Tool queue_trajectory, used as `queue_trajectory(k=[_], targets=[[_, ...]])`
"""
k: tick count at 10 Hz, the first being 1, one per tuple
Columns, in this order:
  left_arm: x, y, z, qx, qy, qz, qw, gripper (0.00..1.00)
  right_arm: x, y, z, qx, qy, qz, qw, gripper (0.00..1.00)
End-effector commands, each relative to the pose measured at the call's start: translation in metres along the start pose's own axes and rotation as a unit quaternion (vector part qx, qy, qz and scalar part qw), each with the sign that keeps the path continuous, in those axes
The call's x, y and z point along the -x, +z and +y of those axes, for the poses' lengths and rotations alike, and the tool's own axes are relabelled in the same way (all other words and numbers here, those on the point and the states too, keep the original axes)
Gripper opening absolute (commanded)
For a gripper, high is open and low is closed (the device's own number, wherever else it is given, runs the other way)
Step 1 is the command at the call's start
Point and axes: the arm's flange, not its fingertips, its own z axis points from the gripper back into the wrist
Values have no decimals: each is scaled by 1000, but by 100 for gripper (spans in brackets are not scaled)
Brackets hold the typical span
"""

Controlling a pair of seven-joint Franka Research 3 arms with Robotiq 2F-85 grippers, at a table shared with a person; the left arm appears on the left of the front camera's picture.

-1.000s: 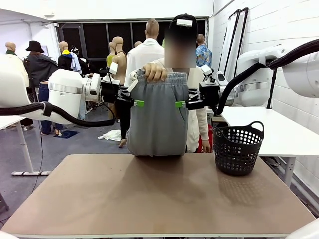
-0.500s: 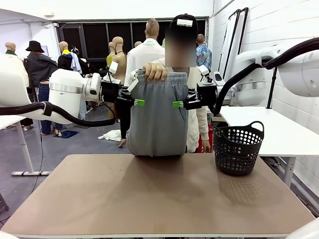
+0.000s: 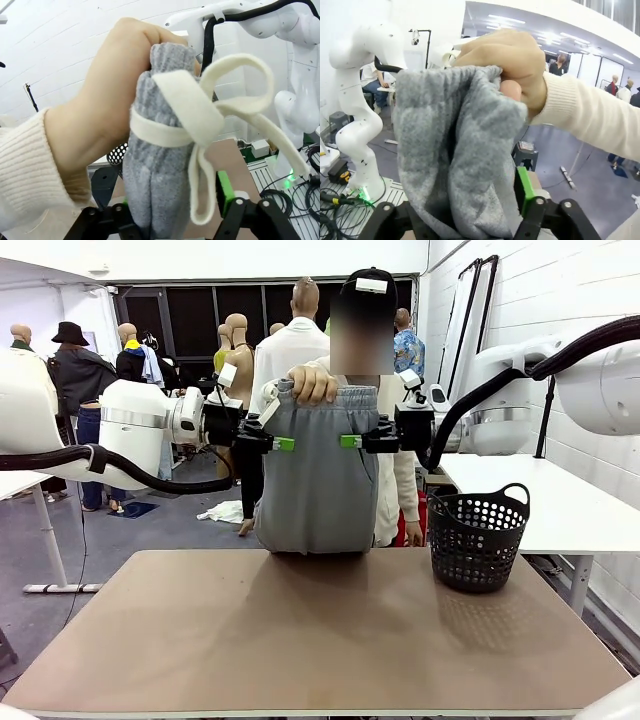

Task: Fold the training pants.
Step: Grab both ends of the Training pants handed by a person.

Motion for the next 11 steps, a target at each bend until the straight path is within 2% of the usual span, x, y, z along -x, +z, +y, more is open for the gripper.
queue_trajectory(k=[1, 2, 3, 7, 11], targets=[[1, 1, 2, -6, -7, -16, 1000, 36, 0, -6, -3, 8, -16, -4, 1000, 28], [1, 0, 2, -8, -6, -16, 1000, 17, 0, -6, -3, 8, -20, -1, 1000, 8], [2, 0, 2, -8, -7, -18, 1000, 0, -1, -6, -3, 9, -21, 1, 1000, 0], [2, 0, 2, 0, -7, -28, 1000, 0, 0, -6, -5, 14, -34, 22, 999, 0], [6, -4, 7, 9, -8, 2, 1000, 0, 1, -7, -8, 25, -36, 35, 998, 0]])
